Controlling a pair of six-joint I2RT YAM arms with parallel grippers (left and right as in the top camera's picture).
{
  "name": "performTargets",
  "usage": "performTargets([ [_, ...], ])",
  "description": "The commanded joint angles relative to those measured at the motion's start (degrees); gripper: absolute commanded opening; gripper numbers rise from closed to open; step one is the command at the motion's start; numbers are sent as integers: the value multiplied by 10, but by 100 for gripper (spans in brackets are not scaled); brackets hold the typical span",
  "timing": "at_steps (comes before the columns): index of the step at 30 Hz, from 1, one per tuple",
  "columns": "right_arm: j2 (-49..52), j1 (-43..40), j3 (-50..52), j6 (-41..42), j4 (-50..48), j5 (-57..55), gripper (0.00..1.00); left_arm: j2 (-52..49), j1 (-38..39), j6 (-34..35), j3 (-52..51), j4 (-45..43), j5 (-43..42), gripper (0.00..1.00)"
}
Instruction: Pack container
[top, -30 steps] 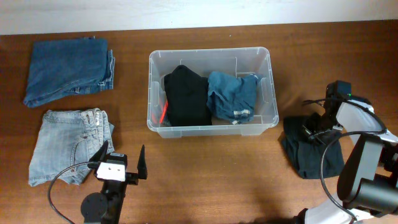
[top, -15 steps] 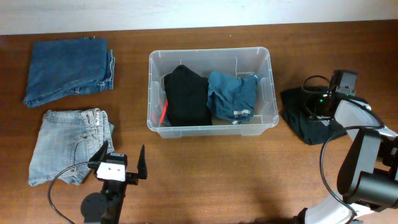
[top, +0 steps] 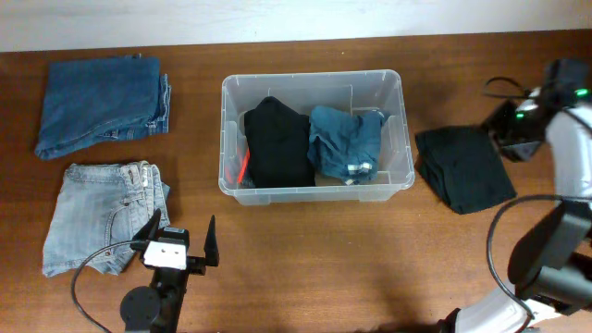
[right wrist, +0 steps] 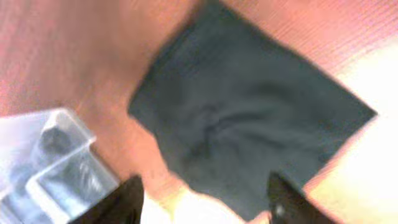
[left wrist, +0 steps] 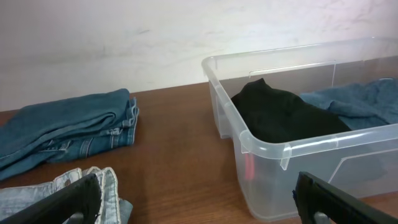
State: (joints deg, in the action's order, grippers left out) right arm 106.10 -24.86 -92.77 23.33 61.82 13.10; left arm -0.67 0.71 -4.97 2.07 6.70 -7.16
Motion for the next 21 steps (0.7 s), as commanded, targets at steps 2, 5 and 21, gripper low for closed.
performTargets([
  [2, -24, -82, -11, -12, 91, -2, 79, 3, -3, -5, -2, 1, -8, 99],
  [5, -24, -122, 34, -57, 99, 5, 80, 3, -3, -5, -2, 1, -8, 99],
  [21, -22, -153, 220, -48, -55, 107, 94, 3, -3, -5, -2, 1, -8, 99],
])
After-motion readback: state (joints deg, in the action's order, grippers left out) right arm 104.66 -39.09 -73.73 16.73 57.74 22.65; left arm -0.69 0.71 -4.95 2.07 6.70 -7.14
